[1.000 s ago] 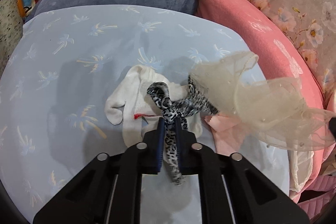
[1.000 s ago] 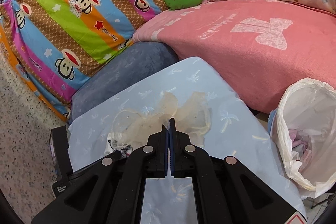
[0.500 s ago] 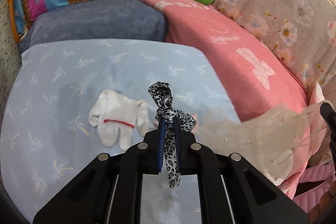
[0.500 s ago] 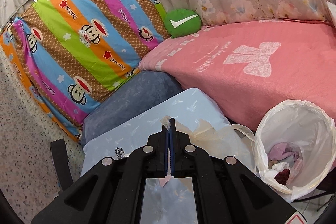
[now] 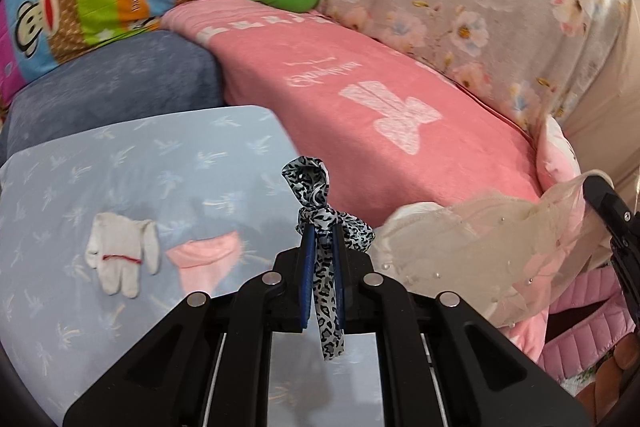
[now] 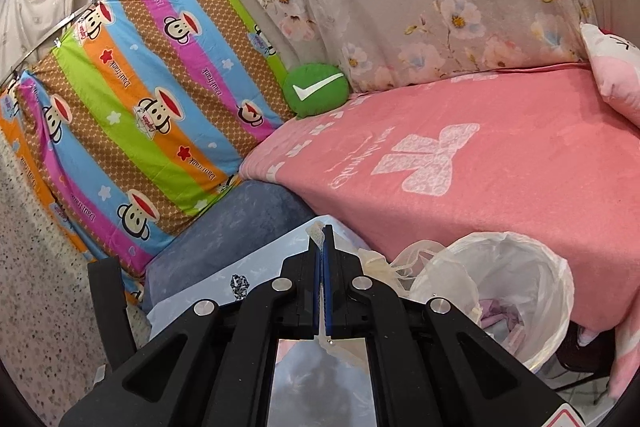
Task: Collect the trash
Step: 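Carry the leopard strip with the left tool while the right tool carries the tulle to the bin, then open both tools over the bin to release the strip and tulle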
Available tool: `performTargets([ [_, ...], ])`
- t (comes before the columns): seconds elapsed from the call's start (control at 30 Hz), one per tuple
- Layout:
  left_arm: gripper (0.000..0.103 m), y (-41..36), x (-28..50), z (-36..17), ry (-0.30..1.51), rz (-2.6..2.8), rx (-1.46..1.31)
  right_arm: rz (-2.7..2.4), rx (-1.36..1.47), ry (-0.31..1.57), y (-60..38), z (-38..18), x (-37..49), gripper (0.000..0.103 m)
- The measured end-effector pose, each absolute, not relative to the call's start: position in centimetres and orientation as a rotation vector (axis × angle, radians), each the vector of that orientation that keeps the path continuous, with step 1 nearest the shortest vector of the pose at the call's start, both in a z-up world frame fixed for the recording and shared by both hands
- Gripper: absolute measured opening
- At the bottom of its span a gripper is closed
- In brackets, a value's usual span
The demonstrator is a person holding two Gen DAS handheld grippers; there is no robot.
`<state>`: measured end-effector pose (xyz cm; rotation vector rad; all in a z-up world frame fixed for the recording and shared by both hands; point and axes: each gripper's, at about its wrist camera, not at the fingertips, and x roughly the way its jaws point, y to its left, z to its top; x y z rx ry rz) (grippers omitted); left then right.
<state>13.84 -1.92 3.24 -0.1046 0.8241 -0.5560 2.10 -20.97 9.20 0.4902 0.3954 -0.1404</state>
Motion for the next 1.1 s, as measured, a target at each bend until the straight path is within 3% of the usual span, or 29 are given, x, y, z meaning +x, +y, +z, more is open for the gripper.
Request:
performTargets([
  [0.7, 0.011, -15.3, 10.7, 3.6, 0.839, -0.79, 0.045, -0.321, 0.546, 0.377, -32.0, 8.1, -2.9, 0.001],
  [0.73, 0.016, -15.6, 10.7, 3.6, 0.843, -0.794, 0.049, -0.324, 0.551, 0.38, -32.3, 7.9, -2.8, 0.001],
  [0.8, 0.039, -15.9, 10.7, 3.7, 0.844, -0.788, 0.051, -0.327, 0.557, 0.383, -32.6, 7.7, -2.8, 0.001],
  [0.83, 0.058, -15.8, 10.6, 3.9, 0.835, -0.776, 0.049, -0.329, 0.557, 0.384, -32.7, 7.6, -2.7, 0.001],
  [0.87, 0.069, -15.8, 10.5, 4.0, 0.82, -0.761, 0.045, -0.329, 0.558, 0.386, -32.7, 7.5, -2.7, 0.001],
  [1.1, 0.07, -15.0, 10.5, 4.4, 0.791, -0.731, 0.049, -0.318, 0.549, 0.396, -32.7, 7.4, -1.6, 0.001],
])
